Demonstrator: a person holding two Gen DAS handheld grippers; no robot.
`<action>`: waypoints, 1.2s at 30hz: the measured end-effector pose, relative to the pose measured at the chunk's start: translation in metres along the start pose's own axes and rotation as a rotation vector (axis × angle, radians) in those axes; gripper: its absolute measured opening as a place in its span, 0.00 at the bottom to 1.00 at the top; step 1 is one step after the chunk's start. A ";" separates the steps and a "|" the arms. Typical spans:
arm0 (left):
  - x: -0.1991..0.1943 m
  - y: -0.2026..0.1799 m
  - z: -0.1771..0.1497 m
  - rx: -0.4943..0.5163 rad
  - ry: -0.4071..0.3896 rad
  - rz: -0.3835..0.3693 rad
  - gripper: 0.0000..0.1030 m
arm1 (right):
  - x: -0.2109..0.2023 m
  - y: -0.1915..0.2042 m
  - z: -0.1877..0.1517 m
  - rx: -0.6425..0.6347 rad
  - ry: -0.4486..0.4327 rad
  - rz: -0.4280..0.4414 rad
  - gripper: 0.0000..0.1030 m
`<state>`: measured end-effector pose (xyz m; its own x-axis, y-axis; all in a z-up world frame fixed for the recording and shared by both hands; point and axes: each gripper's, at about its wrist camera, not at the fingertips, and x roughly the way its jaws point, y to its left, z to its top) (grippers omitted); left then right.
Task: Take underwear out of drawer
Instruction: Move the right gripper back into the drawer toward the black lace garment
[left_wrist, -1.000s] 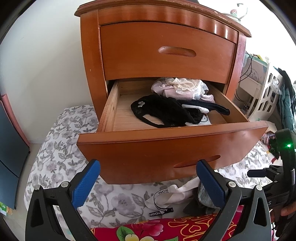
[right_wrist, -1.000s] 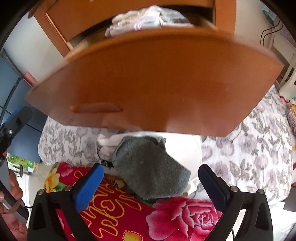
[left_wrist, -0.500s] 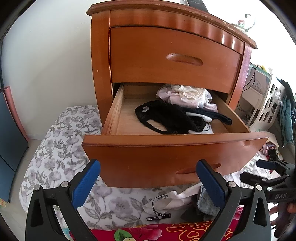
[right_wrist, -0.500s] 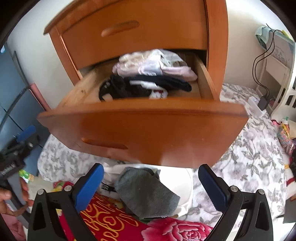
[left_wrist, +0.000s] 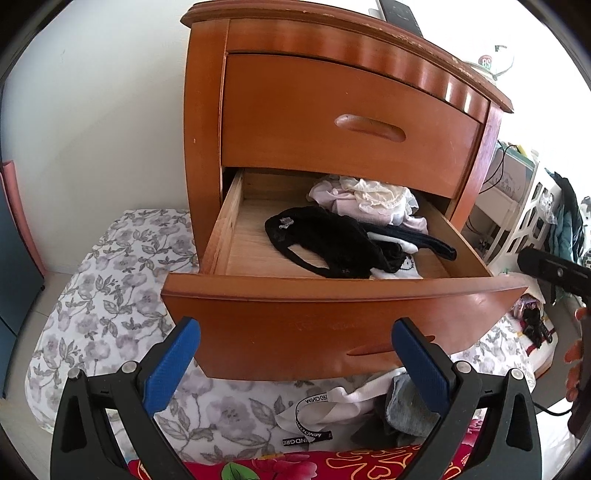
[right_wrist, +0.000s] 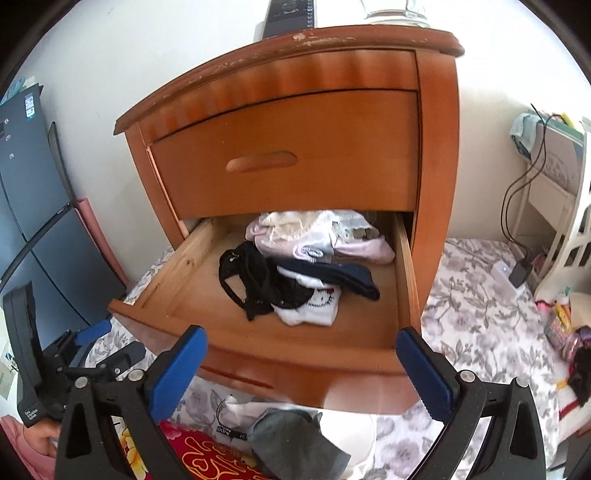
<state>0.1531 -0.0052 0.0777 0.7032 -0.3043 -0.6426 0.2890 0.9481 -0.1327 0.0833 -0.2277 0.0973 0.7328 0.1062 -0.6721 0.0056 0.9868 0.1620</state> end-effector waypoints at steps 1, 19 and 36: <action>-0.001 0.002 0.001 -0.005 -0.006 0.000 1.00 | 0.002 0.001 0.002 -0.008 0.005 0.000 1.00; 0.007 0.021 0.002 -0.021 0.006 0.019 1.00 | 0.047 0.022 0.060 -0.168 0.076 -0.029 1.00; 0.008 0.036 -0.001 -0.062 -0.004 0.000 1.00 | 0.084 0.031 0.095 -0.194 0.106 -0.163 1.00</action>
<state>0.1685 0.0262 0.0672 0.7062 -0.3043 -0.6393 0.2484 0.9520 -0.1788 0.2099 -0.1997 0.1149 0.6574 -0.0542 -0.7516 -0.0197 0.9958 -0.0891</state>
